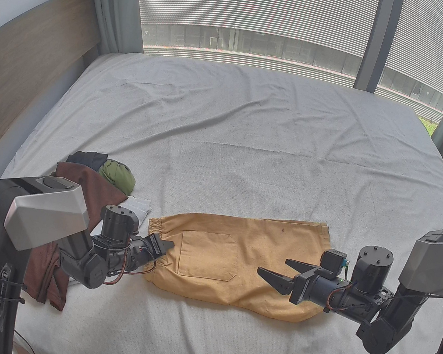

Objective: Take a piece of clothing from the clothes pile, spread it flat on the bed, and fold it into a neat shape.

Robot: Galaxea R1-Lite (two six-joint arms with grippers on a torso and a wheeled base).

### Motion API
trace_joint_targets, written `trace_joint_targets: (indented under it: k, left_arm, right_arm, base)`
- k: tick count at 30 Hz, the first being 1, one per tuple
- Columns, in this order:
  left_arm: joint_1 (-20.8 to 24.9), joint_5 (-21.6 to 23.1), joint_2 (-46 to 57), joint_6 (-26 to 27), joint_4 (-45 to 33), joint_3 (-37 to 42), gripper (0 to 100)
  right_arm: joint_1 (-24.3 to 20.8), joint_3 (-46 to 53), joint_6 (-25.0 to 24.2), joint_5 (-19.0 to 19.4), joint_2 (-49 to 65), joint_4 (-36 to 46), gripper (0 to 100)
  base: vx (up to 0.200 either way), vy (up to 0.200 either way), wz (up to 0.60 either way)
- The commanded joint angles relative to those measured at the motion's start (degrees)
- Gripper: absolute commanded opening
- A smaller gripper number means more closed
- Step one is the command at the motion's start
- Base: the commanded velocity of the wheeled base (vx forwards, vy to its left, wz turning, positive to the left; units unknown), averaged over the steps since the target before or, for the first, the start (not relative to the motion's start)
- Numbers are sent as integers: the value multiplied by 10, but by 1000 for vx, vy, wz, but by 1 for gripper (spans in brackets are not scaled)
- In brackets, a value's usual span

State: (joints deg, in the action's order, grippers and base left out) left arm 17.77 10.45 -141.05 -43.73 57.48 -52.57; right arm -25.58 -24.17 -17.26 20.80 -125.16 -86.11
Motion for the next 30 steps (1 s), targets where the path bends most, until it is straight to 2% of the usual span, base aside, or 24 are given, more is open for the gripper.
trace_joint_targets:
  k: [1, 9, 16, 22, 30]
  left_arm:
    - [-3, 0, 2, -1, 2, 4, 0]
    - [-14, 6, 101, 0, -5, 70, 0]
    - [-52, 32, 182, 12, -94, 89, 0]
    - [-84, 38, 204, 33, -105, 101, 0]
    - [-104, 45, 208, 44, -103, 119, 0]
  right_arm:
    - [0, 2, -1, 0, -7, -5, 100]
    - [2, 3, 0, 0, -9, -5, 100]
    - [-1, 4, 0, 0, -9, -5, 100]
    - [-2, 4, -1, 0, -14, -5, 100]
    - [-3, 4, -1, 0, -14, -5, 100]
  base:
    - [0, 0, 0]
    - [0, 0, 0]
    - [0, 0, 0]
    - [0, 0, 0]
    - [0, 0, 0]
